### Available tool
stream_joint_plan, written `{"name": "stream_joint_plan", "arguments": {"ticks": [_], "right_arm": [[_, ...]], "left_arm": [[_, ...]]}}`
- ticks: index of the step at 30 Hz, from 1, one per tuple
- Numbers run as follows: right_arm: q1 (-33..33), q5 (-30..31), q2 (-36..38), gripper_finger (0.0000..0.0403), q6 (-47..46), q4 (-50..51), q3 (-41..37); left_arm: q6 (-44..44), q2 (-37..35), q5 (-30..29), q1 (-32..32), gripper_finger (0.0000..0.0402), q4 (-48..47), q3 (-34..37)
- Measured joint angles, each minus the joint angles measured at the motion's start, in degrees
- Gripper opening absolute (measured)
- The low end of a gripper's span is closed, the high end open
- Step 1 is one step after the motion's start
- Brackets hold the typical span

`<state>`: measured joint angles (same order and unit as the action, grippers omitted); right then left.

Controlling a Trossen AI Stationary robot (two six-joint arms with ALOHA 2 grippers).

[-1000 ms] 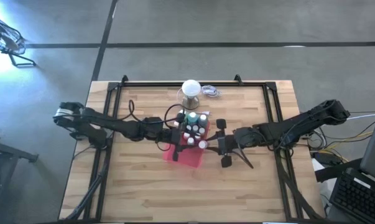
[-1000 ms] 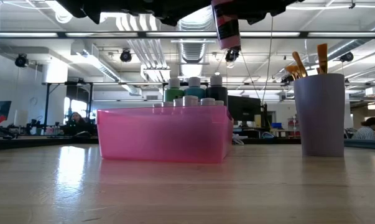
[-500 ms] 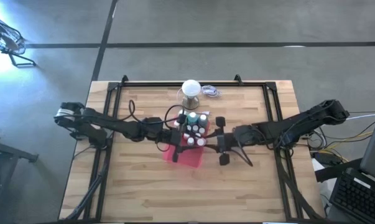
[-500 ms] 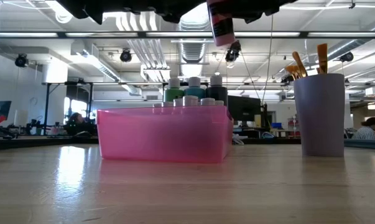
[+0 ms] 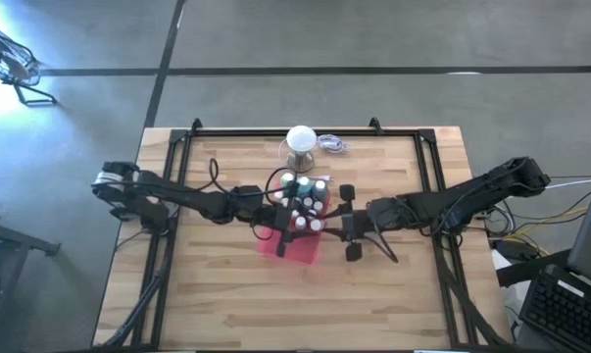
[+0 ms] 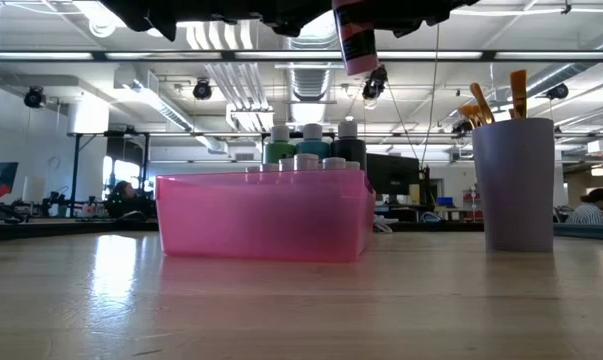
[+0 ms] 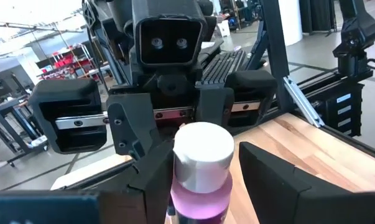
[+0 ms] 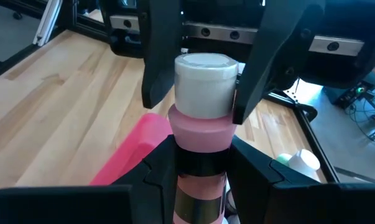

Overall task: Pick & Place Paint Supplies
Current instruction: Put the small pink paint bottle into the red bin

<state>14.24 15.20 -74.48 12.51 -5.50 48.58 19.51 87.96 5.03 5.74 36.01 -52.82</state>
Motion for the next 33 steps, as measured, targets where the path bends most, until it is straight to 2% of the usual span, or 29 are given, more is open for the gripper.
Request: {"name": "stream_joint_plan", "arguments": {"ticks": [6, 13, 19, 25, 33], "right_arm": [[0.0, 0.0, 0.0, 0.0107, 0.0, 0.6, 0.0], [0.0, -0.2, 0.0, 0.0107, 0.0, 0.6, 0.0], [0.0, -0.2, 0.0, 0.0109, -1.0, 0.6, 0.0], [0.0, -0.2, 0.0, 0.0145, -5.2, 0.8, 0.0], [0.0, 0.1, 0.1, 0.0206, -8.3, 5.5, 0.0]], "left_arm": [[1.4, 0.6, 0.0, 0.0, 0.0178, 0.0, -0.5], [1.5, 0.3, -0.2, 0.0, 0.0124, 0.0, -0.5], [1.4, 0.3, -0.1, 0.0, 0.0122, 0.0, -0.5], [-0.1, -0.3, -0.5, 0.0, 0.0127, -1.3, -0.6], [-1.7, -5.5, -7.0, 0.1, 0.0123, -11.7, -0.6]]}}
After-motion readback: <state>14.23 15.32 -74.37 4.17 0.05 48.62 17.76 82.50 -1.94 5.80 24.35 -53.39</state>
